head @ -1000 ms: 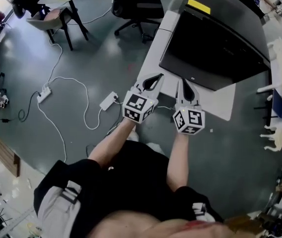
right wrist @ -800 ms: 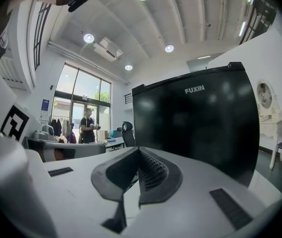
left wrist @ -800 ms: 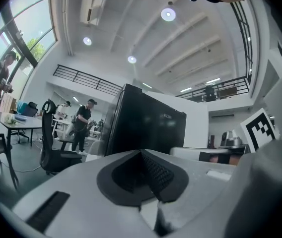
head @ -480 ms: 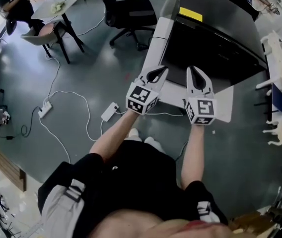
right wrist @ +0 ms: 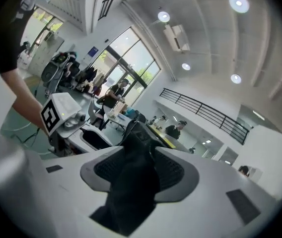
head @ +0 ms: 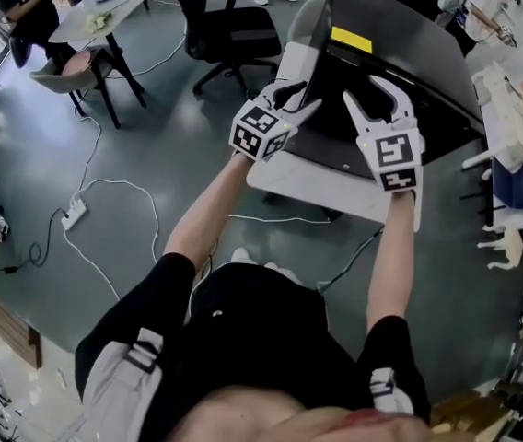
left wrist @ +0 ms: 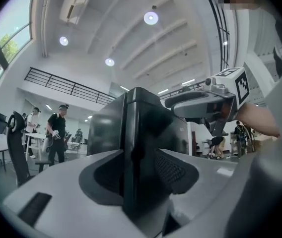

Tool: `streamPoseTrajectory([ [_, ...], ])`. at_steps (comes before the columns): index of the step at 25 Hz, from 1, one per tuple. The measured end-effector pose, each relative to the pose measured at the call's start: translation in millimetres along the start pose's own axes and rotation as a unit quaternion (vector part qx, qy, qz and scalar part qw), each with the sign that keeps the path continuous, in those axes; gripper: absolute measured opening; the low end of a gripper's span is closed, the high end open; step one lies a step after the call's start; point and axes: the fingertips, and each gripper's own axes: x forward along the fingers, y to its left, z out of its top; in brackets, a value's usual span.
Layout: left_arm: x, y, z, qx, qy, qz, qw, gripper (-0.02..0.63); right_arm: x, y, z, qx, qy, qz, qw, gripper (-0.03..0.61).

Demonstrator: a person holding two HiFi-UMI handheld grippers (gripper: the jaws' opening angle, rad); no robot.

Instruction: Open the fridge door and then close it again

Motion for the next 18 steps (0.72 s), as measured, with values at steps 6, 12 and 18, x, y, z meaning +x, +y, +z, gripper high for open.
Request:
streamPoseTrajectory([
  [6, 16, 1, 6, 0.03, 0.007, -0.029, 0.9991, 0.196, 19, -2, -3, -0.116, 0.083, 0.007, 0.99, 0.18],
  [12, 25, 1, 6, 0.042, 0.01, -0.062, 0.9971, 0.199, 26, -6, -14, -0.175, 0.137, 0.01, 0.975, 0.137],
  [18, 26, -3, 9, 0.036, 0.01, -0.07, 0.9968, 0.199, 24, -9, -13, -0.175, 0.149, 0.014, 0.973, 0.115],
])
